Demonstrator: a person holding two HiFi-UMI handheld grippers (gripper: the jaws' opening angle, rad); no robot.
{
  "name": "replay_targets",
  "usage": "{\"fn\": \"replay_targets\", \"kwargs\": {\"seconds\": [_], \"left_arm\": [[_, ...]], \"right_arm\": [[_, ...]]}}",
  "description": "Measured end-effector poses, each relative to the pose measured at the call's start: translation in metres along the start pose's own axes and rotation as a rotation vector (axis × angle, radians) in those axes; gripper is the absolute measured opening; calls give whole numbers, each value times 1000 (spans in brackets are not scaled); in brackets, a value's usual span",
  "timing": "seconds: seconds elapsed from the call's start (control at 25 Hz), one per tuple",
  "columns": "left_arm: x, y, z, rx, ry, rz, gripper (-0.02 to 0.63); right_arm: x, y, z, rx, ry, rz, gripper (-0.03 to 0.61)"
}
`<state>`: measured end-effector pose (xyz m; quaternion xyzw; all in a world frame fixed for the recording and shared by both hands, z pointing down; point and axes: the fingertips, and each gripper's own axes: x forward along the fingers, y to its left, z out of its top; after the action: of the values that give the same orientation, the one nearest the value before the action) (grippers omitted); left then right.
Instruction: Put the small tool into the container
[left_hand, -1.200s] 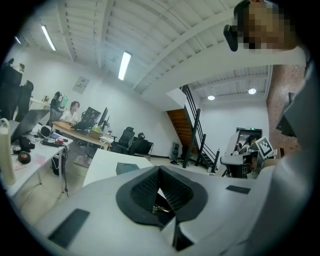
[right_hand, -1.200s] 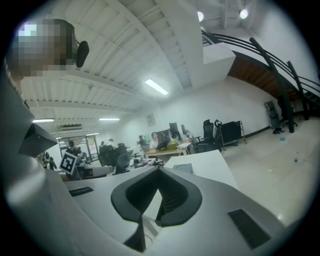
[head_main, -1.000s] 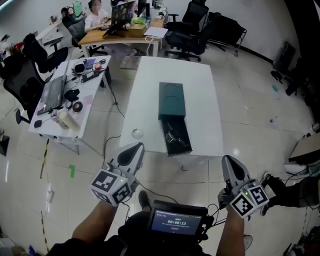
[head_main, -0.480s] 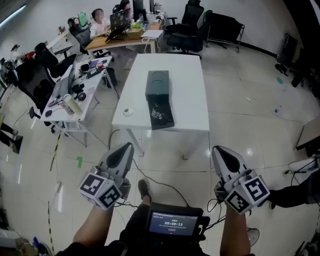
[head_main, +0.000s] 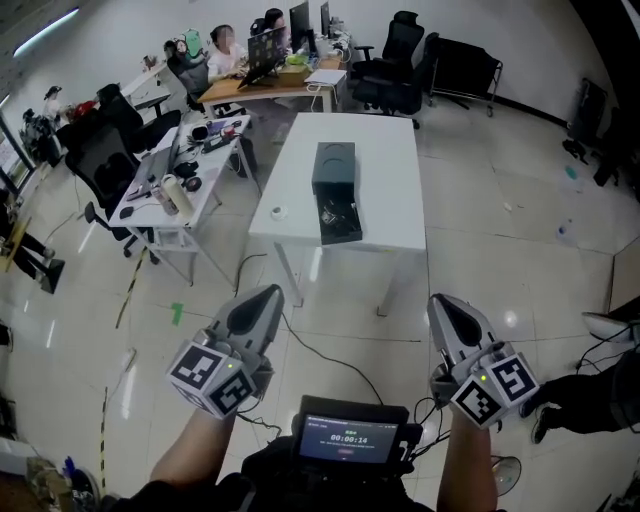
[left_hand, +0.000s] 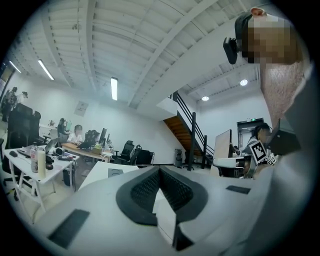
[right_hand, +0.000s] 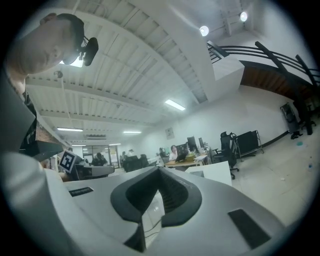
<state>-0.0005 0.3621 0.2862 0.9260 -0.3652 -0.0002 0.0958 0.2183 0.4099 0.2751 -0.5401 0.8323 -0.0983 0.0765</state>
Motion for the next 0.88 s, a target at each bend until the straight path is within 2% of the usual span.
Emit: {"fn": "replay_targets", "kwargs": {"seconds": [0.32, 0.88], "left_arm": [[-48, -1, 6, -9, -21, -28, 14], [-66, 5, 3, 6, -24, -48, 12]], "right_arm": [[-13, 47, -5, -17, 13, -24, 11], [-18, 71, 2, -36, -1, -41, 12]]}}
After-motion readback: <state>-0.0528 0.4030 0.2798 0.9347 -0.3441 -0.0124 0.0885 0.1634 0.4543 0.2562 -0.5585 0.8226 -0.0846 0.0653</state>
